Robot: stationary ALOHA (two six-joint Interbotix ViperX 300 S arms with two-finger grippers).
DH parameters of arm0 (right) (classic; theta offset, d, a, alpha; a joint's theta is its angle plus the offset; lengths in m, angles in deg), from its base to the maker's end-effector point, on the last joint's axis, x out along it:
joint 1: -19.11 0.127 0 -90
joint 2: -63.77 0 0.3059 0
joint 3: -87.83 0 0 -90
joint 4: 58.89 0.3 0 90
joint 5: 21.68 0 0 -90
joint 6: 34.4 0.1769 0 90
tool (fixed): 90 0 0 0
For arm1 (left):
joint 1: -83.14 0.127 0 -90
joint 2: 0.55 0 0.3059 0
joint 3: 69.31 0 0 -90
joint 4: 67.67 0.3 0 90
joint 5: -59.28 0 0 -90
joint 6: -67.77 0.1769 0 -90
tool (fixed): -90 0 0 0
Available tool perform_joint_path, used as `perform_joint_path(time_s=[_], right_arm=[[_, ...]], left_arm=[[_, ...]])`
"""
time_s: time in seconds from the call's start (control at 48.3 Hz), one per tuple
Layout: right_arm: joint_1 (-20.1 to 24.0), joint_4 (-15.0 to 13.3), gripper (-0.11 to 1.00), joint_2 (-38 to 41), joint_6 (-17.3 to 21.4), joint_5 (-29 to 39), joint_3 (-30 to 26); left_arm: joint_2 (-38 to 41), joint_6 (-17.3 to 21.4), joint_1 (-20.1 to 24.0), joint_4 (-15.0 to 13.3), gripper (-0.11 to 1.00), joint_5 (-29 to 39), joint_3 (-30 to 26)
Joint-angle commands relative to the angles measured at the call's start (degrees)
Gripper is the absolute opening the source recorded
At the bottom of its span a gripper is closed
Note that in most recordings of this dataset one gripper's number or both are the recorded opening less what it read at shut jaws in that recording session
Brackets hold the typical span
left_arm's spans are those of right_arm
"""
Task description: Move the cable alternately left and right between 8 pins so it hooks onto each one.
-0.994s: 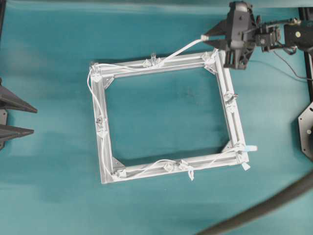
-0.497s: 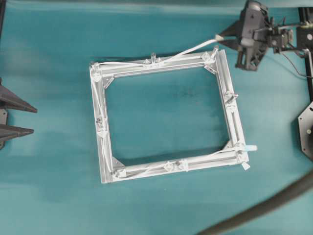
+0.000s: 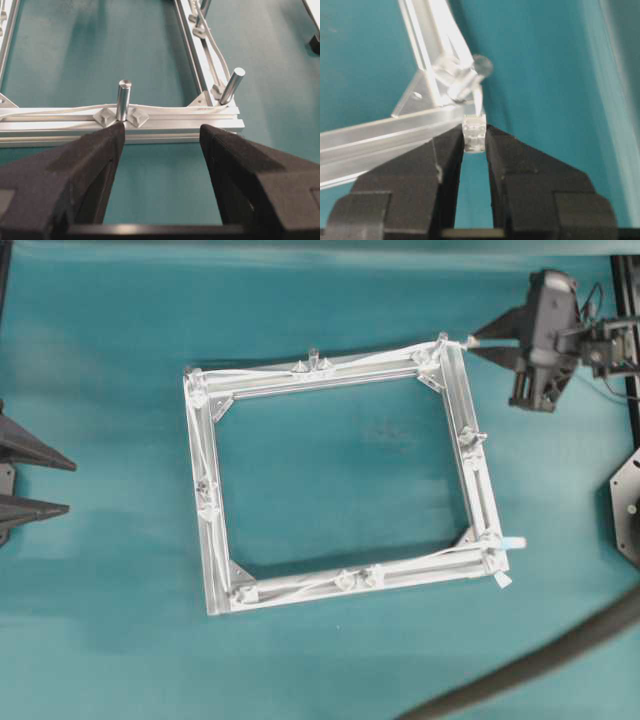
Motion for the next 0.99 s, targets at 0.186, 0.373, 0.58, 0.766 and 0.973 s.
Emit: perform_joint_path(time_s=[0.186, 0.373, 0.58, 0.766, 0.973], right_arm=[[1.1, 0.2, 0.15, -0.4, 3.4, -4.4, 2.4], [1.4, 0.1, 0.15, -0.2, 9.3, -6.2, 1.8], [2.4, 0.3, 0.15, 0.5, 15.9, -10.4, 1.0], [2.5, 0.4, 0.09, 1.0, 17.1, -9.9, 3.1], [2.5, 1.5, 0.04, 1.1, 17.0, -9.2, 3.3]], left_arm=[[0.4, -0.4, -0.2, 0.2, 0.64, -0.3, -0.5], [0.4, -0.4, -0.3, 0.2, 0.64, -0.3, -0.5], [0.4, -0.4, -0.2, 0.3, 0.64, -0.4, -0.6], [0.4, -0.4, -0.2, 0.2, 0.64, -0.3, -0.6], [0.4, -0.4, -0.3, 0.2, 0.64, -0.4, -0.6]])
